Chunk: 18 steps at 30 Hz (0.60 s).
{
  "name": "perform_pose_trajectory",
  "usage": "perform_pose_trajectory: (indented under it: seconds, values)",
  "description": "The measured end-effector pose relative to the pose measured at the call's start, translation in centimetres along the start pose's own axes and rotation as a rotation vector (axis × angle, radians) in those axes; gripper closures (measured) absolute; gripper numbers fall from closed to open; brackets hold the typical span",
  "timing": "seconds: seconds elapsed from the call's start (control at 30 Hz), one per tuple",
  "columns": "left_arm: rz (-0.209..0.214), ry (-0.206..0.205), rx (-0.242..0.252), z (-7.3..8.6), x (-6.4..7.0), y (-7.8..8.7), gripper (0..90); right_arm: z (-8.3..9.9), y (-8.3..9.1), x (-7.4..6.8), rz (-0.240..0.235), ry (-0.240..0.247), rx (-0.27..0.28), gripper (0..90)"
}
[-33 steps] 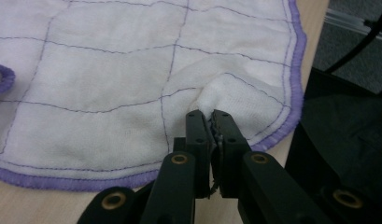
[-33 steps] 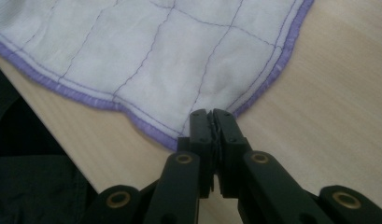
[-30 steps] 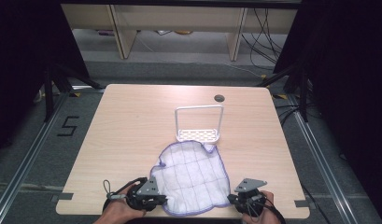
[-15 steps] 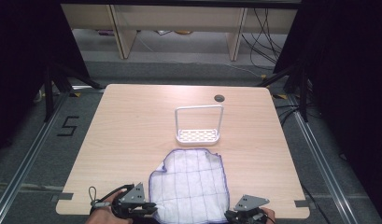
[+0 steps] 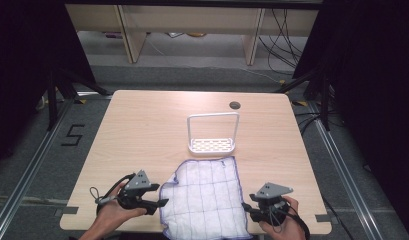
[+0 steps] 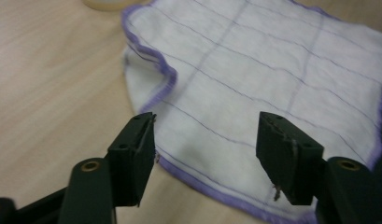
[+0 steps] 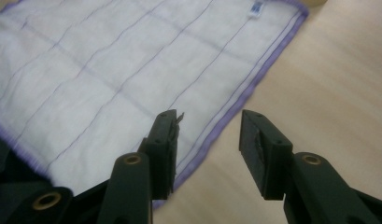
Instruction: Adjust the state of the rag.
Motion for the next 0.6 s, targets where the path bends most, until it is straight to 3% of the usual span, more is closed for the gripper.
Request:
perform_pose_trajectory:
  seconds: [0.13, 0.2, 0.33, 0.6]
  values:
    - [-0.028, 0.019, 0.022, -1.4, -0.7, -1.0, 31.2, -1.5, -0.9, 2.0, 0.013, -0.027, 0.018, 55.2]
    - [-0.052, -0.012, 0.002, -1.9, -1.2, -1.4, 30.6, -2.0, -1.4, 2.9, 0.016, -0.040, 0.012, 55.0]
    - [-0.048, 0.010, 0.008, -2.9, -1.6, -1.9, 31.8, -3.0, -2.9, 4.5, 0.020, -0.044, 0.013, 55.0]
    - [-0.011, 0.035, -0.045, -3.3, -1.7, -3.3, 32.9, -4.1, -5.1, 6.9, 0.031, -0.073, -0.004, 54.3]
Point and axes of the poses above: each handheld gripper's, and its own axes: y roughly backward along the jaws, z roughly out of its underside, x roughly to its right, the point moved 10 cm from there along -y, roughly forward along the jaws, and after that the axes turned 11 degrees about y, right-handed, at the moved point
